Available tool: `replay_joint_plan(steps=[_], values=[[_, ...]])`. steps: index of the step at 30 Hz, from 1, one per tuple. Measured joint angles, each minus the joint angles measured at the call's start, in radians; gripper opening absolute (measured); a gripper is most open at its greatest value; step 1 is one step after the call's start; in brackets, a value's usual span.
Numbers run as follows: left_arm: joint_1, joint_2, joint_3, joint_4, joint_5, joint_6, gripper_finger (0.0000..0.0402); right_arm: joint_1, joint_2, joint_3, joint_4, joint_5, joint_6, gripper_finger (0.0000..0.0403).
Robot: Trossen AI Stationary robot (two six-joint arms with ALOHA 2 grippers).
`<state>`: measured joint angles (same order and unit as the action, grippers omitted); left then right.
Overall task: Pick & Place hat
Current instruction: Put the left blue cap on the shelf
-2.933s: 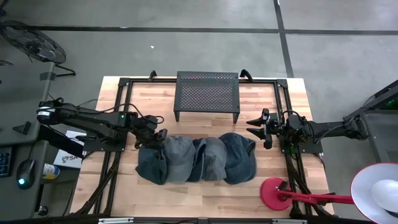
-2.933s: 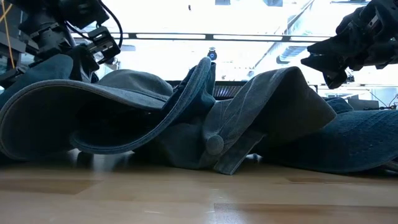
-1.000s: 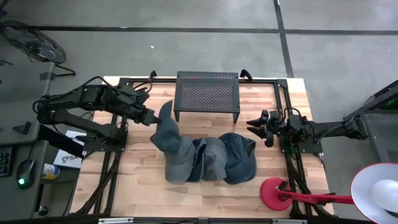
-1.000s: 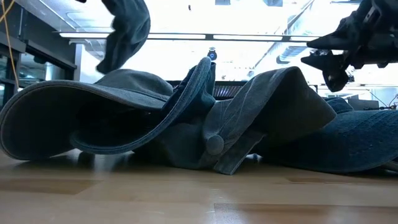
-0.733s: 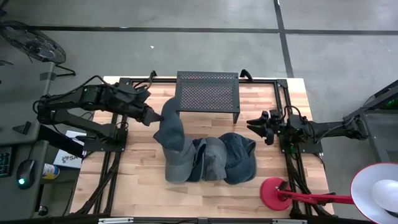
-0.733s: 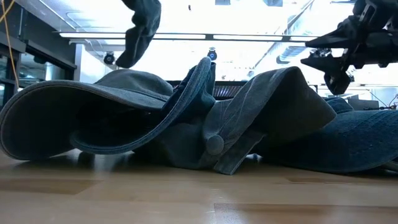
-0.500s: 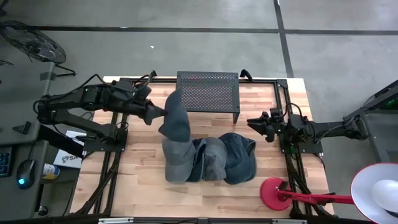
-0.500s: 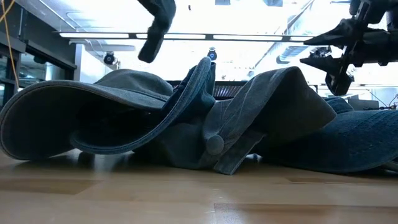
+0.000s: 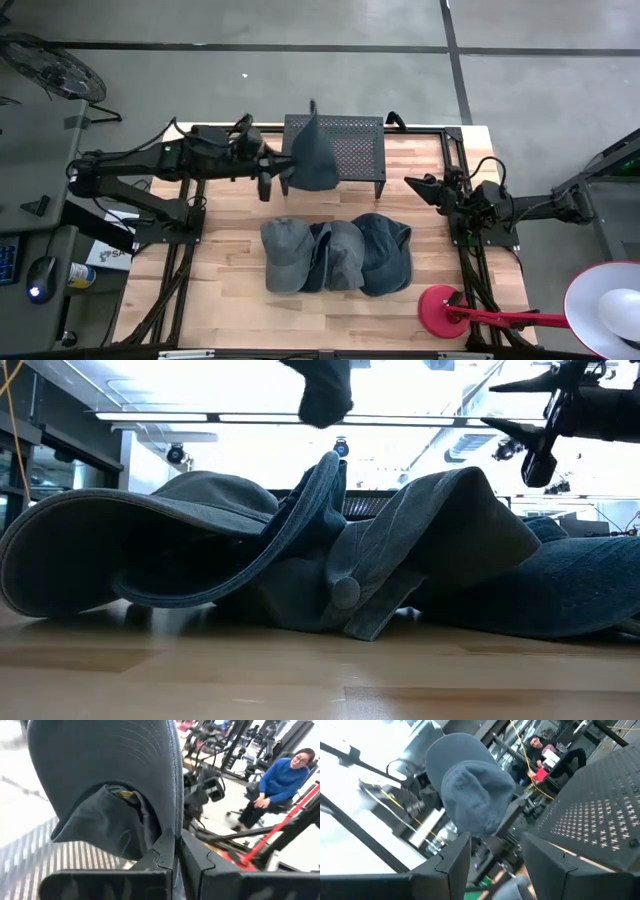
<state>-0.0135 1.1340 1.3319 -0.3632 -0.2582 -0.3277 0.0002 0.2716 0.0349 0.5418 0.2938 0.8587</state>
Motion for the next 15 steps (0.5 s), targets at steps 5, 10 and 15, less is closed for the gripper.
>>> replay_joint_plan(steps=[5,10,15], values=[[0.0,0.069,0.0,0.144,-0.009,0.148,0.0007,0.0,0.042,0.0,0.06,0.025,0.052,0.0167],[0.0,0.115,-0.001,0.226,-0.023,0.171,0.0007,0.0,0.098,0.0,0.153,0.037,0.06,0.0169],[0.001,0.156,-0.001,0.312,-0.025,0.209,0.0007,0.0,0.164,0.0,0.23,0.034,0.064,0.0193]])
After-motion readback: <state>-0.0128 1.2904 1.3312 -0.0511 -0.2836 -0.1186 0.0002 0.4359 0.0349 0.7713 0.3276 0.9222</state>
